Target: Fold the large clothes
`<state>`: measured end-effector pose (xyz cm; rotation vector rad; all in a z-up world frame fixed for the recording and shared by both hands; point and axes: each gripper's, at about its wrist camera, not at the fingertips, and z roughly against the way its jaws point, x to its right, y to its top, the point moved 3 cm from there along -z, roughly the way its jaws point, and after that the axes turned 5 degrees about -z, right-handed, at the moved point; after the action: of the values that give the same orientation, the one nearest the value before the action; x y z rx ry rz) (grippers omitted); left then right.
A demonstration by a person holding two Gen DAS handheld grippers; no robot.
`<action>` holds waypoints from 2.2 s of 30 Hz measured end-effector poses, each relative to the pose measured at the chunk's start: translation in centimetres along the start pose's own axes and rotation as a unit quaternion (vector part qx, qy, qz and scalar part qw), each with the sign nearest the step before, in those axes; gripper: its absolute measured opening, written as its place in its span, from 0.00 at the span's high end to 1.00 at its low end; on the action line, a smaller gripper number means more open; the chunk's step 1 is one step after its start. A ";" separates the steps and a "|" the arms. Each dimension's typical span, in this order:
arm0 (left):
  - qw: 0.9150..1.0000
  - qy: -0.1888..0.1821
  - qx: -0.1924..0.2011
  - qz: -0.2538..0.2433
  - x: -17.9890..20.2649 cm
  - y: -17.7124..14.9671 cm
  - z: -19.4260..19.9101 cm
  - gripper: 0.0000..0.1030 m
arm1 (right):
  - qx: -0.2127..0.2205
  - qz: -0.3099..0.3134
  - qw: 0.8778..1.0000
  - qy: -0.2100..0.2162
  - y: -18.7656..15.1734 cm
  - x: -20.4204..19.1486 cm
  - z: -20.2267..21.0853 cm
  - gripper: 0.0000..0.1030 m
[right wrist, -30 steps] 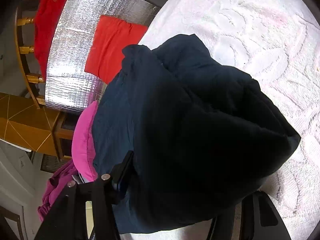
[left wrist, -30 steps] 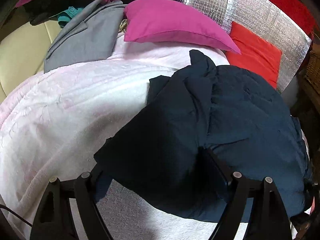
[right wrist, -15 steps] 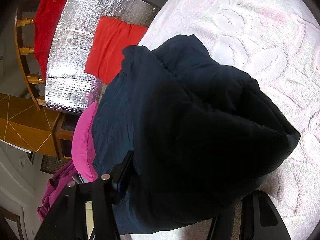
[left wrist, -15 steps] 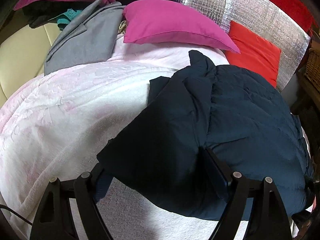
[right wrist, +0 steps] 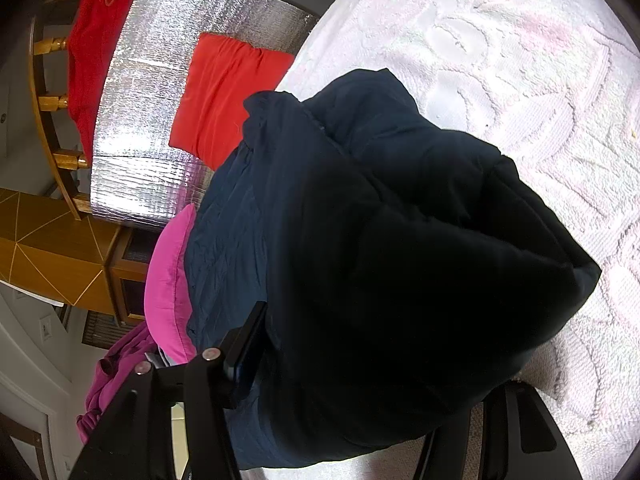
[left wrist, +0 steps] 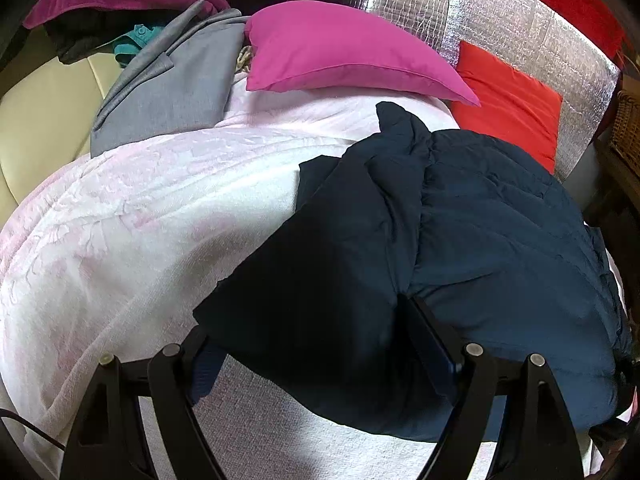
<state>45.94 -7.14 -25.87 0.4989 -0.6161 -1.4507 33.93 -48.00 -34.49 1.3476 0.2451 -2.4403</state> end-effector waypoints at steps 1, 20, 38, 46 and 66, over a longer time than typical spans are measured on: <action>1.000 0.000 0.001 0.000 0.0 0.0 0.0 0.18 | 0.000 0.000 1.000 0.000 0.0 0.0 0.0 0.41; 0.995 -0.067 -0.039 0.066 -1.7 0.4 -0.4 0.15 | 0.001 -0.006 1.000 0.006 -0.1 0.0 0.1 0.39; 0.992 -0.108 0.027 0.066 -2.6 -0.5 2.9 0.84 | 0.035 0.066 0.997 -0.011 -1.5 -2.7 3.0 0.71; 0.993 -0.110 0.014 0.033 -4.5 -4.5 7.2 0.84 | -0.008 0.061 0.998 -0.021 -4.2 -0.8 7.7 0.71; 0.986 -0.135 -0.025 0.095 -12.7 -8.0 11.5 0.38 | 0.025 0.097 0.991 -0.089 -4.5 3.7 20.7 0.30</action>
<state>32.15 5.57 -23.52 0.1978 -0.8181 -1.3585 14.21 -51.03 -26.60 1.1069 0.0079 -2.3950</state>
